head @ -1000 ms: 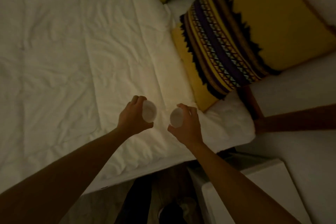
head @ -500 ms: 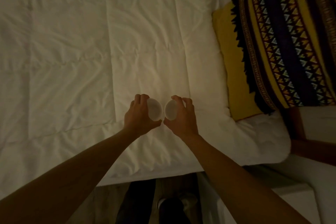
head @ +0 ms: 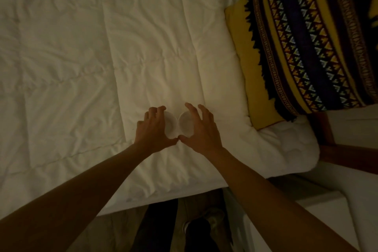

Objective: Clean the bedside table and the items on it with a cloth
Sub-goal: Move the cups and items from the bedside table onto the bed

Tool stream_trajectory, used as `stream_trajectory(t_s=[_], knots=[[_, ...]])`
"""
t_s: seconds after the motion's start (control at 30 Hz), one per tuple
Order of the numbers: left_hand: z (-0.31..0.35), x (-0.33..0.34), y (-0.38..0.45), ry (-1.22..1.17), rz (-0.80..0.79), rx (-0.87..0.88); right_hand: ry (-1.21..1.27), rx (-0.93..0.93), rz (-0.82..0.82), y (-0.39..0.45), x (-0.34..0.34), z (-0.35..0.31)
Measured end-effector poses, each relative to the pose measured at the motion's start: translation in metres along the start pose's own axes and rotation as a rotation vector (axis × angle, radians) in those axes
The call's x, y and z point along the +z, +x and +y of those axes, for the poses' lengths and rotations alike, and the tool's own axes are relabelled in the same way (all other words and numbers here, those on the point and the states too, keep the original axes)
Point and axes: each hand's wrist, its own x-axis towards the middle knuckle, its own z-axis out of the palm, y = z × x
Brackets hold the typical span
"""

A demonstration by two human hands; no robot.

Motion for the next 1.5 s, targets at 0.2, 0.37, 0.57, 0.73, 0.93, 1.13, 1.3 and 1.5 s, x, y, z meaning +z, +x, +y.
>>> stream_trajectory(t_s=[0.2, 0.37, 0.57, 0.73, 0.93, 1.13, 1.3, 1.5], knots=[[0.028, -0.027, 0.000, 0.122, -0.048, 0.144, 0.018, 0.043, 0.069, -0.031, -0.038, 0.021], [0.089, -0.037, 0.000, 0.157, -0.065, 0.324, 0.112, 0.241, 0.201, -0.081, -0.065, 0.068], [0.181, -0.001, -0.035, 0.136, -0.146, 0.516, 0.061, 0.380, 0.264, -0.171, -0.085, 0.139], [0.255, 0.048, -0.085, 0.120, -0.196, 0.677, -0.011, 0.464, 0.307, -0.258, -0.101, 0.197], [0.342, 0.104, -0.136, 0.128, -0.307, 0.875, -0.060, 0.583, 0.393, -0.359, -0.106, 0.248], [0.409, 0.166, -0.189, 0.269, -0.363, 1.017, -0.048, 0.728, 0.435, -0.448, -0.083, 0.282], [0.437, 0.217, -0.231, 0.376, -0.430, 1.111, 0.017, 0.789, 0.420, -0.509, -0.053, 0.302], [0.461, 0.271, -0.273, 0.419, -0.514, 1.108, 0.097, 0.841, 0.449, -0.564, -0.013, 0.324]])
